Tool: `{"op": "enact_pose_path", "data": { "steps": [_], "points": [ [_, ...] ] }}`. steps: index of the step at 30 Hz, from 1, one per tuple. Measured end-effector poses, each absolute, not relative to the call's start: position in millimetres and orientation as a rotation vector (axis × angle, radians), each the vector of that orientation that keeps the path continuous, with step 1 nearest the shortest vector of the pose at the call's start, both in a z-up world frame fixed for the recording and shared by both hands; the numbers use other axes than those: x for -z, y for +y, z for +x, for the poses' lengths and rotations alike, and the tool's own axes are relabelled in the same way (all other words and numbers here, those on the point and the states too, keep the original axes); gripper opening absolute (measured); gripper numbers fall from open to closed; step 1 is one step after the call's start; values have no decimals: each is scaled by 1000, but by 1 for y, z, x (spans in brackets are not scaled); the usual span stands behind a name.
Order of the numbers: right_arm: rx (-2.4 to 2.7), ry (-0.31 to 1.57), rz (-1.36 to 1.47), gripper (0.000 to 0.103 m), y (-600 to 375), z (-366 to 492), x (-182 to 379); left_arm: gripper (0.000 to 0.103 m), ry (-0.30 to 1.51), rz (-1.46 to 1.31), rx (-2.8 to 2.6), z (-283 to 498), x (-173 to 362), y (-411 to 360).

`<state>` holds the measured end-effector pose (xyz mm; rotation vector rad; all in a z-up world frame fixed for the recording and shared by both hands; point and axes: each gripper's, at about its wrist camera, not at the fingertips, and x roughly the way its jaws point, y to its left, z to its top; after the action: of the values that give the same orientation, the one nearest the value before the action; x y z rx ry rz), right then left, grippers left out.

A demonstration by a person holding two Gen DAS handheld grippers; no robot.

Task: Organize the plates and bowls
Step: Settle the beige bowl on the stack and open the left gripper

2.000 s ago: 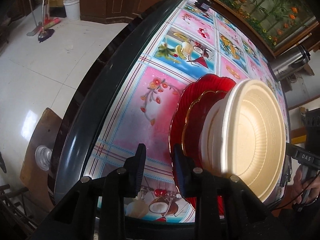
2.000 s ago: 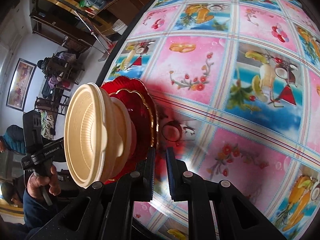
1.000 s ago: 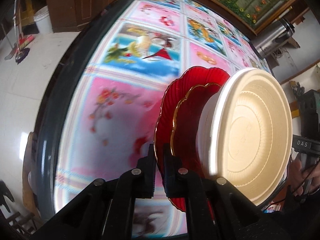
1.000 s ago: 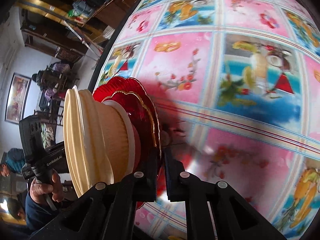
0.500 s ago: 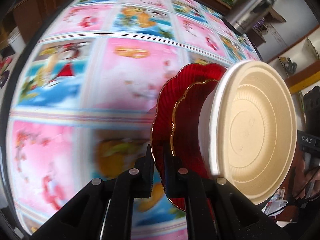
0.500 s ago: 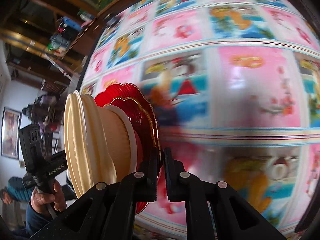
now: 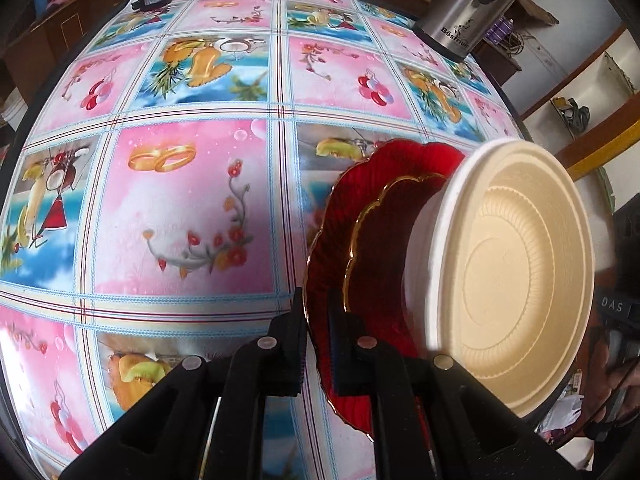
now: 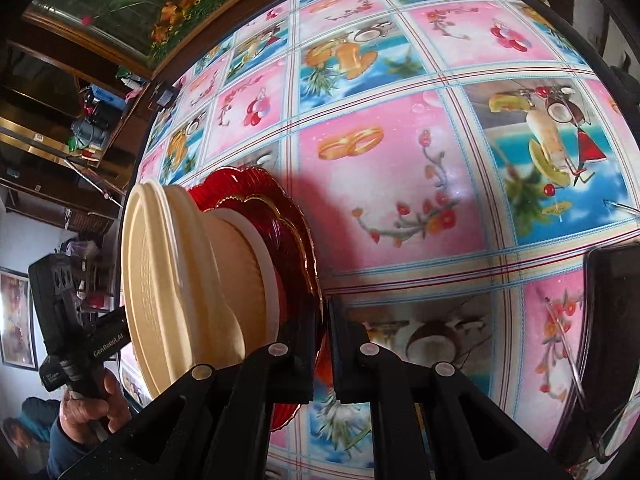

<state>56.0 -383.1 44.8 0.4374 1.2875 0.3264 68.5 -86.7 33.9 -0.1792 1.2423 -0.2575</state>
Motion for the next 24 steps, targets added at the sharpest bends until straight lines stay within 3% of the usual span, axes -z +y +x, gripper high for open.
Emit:
{"op": "enact_pose_path", "data": {
  "steps": [24],
  "points": [
    [-366, 1321, 425, 7, -376, 30, -41, 8, 1226, -167, 236, 22, -32, -82]
  ]
}}
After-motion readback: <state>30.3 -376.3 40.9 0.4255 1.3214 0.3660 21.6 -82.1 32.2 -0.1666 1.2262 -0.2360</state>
